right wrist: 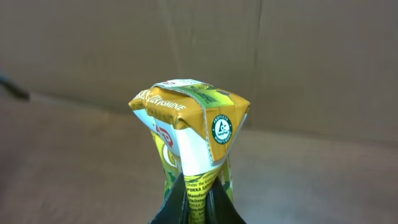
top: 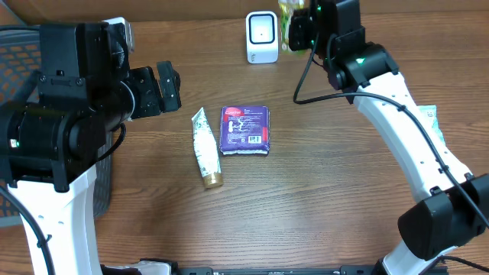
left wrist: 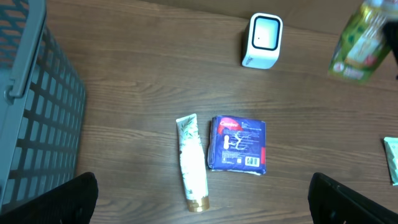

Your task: Scan the item barcode

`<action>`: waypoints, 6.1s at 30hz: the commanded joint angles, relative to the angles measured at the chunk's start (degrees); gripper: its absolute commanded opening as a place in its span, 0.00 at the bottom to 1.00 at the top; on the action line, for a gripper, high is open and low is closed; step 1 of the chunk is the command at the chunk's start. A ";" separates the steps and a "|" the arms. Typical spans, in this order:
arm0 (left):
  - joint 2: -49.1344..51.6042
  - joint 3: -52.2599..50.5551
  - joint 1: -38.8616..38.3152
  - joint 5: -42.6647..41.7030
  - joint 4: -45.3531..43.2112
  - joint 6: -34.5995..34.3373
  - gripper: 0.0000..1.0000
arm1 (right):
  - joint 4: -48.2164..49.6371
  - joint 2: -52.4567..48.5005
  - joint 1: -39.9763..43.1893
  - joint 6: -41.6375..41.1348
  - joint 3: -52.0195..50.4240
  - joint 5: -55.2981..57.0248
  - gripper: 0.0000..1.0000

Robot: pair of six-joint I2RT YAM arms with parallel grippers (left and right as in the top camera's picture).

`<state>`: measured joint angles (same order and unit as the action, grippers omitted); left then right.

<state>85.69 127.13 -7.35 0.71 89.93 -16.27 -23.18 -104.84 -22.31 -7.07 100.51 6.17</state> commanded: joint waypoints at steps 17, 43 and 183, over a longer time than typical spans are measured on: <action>1.20 0.44 0.24 0.35 0.04 0.87 0.99 | 15.02 -27.30 -8.48 27.47 20.06 19.43 0.04; 1.20 0.44 0.24 0.35 0.04 0.87 1.00 | 11.74 -27.47 -11.21 33.22 20.11 24.63 0.04; 1.20 0.44 0.22 0.33 0.04 0.87 1.00 | -19.08 -15.28 7.26 -6.25 -16.46 -41.81 0.04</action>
<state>86.46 127.13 -7.35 0.71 90.06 -16.27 -39.40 -122.54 -18.00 -13.08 84.14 -37.10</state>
